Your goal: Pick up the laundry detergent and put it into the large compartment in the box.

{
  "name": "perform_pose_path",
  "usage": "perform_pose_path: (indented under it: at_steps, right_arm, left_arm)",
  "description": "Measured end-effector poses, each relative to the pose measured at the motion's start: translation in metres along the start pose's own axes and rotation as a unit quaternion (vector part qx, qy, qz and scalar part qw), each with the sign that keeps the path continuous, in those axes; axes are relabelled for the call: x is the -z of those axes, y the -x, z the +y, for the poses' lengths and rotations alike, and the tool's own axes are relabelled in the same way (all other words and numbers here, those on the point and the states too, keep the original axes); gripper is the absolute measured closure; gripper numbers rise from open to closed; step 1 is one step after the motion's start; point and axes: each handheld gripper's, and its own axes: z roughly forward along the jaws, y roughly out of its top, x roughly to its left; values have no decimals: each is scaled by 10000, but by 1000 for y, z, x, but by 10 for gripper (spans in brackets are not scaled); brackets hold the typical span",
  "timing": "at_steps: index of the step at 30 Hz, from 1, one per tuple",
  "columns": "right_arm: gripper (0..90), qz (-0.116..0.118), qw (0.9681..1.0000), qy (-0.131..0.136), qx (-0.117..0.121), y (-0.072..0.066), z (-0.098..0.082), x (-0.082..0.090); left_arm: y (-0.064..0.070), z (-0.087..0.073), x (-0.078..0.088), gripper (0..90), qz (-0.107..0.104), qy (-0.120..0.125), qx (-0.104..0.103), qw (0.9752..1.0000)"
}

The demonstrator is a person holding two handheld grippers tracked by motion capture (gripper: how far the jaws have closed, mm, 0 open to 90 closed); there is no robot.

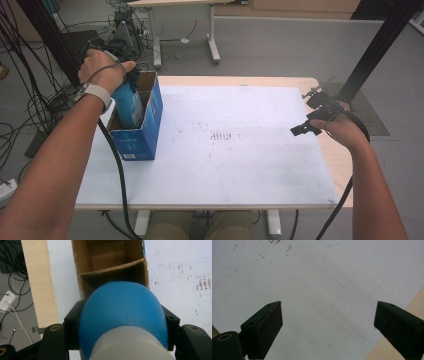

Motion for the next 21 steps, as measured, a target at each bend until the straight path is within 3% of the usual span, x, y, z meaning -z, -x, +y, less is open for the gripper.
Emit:
perform_pose_path:
  at_steps: [21]
  right_arm:
    - [82,13,10000,-35,-84,2,-5,-3]
  left_arm:
    - [6,-1,-33,383,-4,-91,-7,10000]
